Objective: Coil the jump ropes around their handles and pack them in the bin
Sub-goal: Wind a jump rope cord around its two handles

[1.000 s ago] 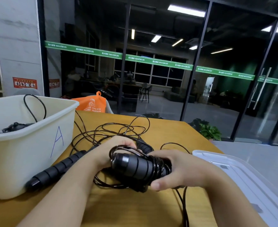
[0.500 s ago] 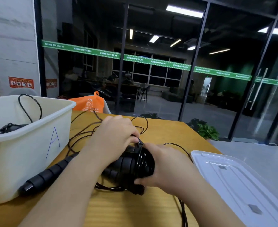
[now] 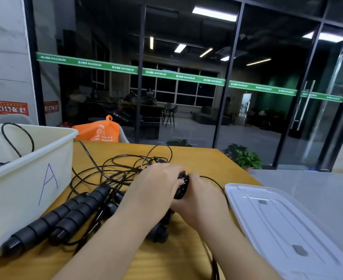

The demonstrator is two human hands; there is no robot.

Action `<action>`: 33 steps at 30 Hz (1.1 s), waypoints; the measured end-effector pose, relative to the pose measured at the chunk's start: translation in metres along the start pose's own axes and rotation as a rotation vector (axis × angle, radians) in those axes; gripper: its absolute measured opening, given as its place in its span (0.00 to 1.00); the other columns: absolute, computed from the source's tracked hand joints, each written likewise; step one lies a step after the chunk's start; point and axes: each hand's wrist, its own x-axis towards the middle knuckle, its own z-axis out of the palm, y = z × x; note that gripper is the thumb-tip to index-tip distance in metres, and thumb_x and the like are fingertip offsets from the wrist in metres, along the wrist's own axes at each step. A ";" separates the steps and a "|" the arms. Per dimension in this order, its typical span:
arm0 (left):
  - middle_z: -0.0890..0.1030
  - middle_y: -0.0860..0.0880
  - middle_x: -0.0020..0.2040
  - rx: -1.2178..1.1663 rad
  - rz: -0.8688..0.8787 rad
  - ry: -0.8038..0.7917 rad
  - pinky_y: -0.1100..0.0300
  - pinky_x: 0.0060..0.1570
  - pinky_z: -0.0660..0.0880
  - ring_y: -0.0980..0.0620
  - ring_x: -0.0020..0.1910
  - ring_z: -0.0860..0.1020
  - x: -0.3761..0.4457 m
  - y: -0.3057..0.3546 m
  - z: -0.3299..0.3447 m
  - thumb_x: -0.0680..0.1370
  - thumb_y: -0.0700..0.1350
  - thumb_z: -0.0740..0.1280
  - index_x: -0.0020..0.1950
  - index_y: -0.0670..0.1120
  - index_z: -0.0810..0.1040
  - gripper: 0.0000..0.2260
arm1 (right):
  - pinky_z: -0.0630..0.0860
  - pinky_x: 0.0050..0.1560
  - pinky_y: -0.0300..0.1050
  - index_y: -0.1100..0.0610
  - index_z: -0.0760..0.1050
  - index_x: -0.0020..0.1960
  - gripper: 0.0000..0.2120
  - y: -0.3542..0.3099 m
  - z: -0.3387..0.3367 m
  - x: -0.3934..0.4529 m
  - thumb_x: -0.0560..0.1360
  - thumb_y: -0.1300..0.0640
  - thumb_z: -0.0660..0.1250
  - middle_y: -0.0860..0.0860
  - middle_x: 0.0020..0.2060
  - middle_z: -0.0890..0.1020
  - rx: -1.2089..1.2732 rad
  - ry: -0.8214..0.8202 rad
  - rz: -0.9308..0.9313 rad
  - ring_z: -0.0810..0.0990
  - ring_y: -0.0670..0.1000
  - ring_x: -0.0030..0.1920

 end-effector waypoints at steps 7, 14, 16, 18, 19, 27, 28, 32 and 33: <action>0.74 0.55 0.39 -0.073 -0.226 -0.047 0.63 0.34 0.68 0.58 0.38 0.74 -0.005 0.006 0.008 0.81 0.56 0.55 0.48 0.51 0.68 0.10 | 0.67 0.30 0.42 0.52 0.68 0.51 0.21 0.013 -0.005 0.008 0.71 0.36 0.64 0.46 0.39 0.76 0.072 0.043 0.096 0.74 0.49 0.37; 0.71 0.53 0.29 -0.325 -0.182 -0.201 0.57 0.36 0.68 0.56 0.31 0.70 -0.006 -0.017 0.007 0.80 0.59 0.51 0.36 0.45 0.71 0.22 | 0.68 0.29 0.41 0.54 0.78 0.45 0.15 0.034 -0.018 0.020 0.67 0.44 0.73 0.47 0.29 0.78 0.768 -0.118 0.259 0.74 0.49 0.30; 0.69 0.54 0.26 -0.386 -0.174 -0.159 0.57 0.35 0.68 0.58 0.27 0.67 -0.007 -0.025 0.007 0.76 0.62 0.51 0.33 0.45 0.69 0.24 | 0.68 0.28 0.40 0.55 0.78 0.47 0.14 0.029 -0.019 0.018 0.69 0.47 0.73 0.48 0.31 0.78 0.852 -0.231 0.251 0.74 0.48 0.30; 0.67 0.55 0.23 -0.446 -0.160 -0.134 0.61 0.31 0.64 0.58 0.25 0.66 -0.009 -0.029 0.006 0.74 0.64 0.52 0.30 0.47 0.67 0.23 | 0.69 0.30 0.38 0.54 0.78 0.50 0.14 0.028 -0.020 0.016 0.69 0.47 0.73 0.48 0.33 0.80 0.898 -0.310 0.232 0.75 0.46 0.31; 0.67 0.55 0.22 -0.482 -0.157 -0.120 0.65 0.30 0.62 0.58 0.24 0.66 -0.010 -0.030 0.006 0.74 0.64 0.53 0.29 0.47 0.66 0.23 | 0.69 0.31 0.38 0.54 0.78 0.51 0.16 0.028 -0.020 0.016 0.69 0.46 0.74 0.48 0.34 0.81 0.927 -0.341 0.223 0.75 0.46 0.31; 0.71 0.58 0.22 -0.697 -0.140 0.021 0.70 0.29 0.65 0.60 0.24 0.69 -0.010 -0.039 0.012 0.65 0.79 0.49 0.25 0.59 0.73 0.28 | 0.68 0.26 0.37 0.59 0.75 0.58 0.34 0.021 -0.015 0.012 0.58 0.42 0.75 0.52 0.38 0.80 1.321 -0.613 0.115 0.74 0.47 0.31; 0.73 0.57 0.24 -0.712 -0.136 0.047 0.70 0.29 0.66 0.60 0.25 0.71 -0.009 -0.041 0.013 0.65 0.80 0.50 0.27 0.59 0.75 0.29 | 0.68 0.25 0.37 0.57 0.75 0.58 0.32 0.019 -0.014 0.010 0.61 0.41 0.75 0.52 0.38 0.80 1.391 -0.651 0.102 0.74 0.47 0.30; 0.81 0.44 0.38 -0.716 -0.183 0.070 0.44 0.43 0.75 0.46 0.38 0.80 -0.007 -0.047 0.017 0.56 0.83 0.54 0.42 0.52 0.79 0.39 | 0.66 0.23 0.35 0.54 0.79 0.58 0.28 0.013 -0.012 0.005 0.66 0.36 0.67 0.54 0.36 0.77 1.629 -0.799 0.090 0.72 0.48 0.28; 0.82 0.45 0.40 -0.750 -0.184 0.070 0.42 0.44 0.75 0.45 0.40 0.80 -0.007 -0.047 0.017 0.55 0.83 0.56 0.44 0.53 0.78 0.38 | 0.66 0.23 0.35 0.53 0.81 0.55 0.28 0.013 -0.012 0.004 0.66 0.35 0.67 0.55 0.36 0.77 1.657 -0.830 0.098 0.71 0.48 0.27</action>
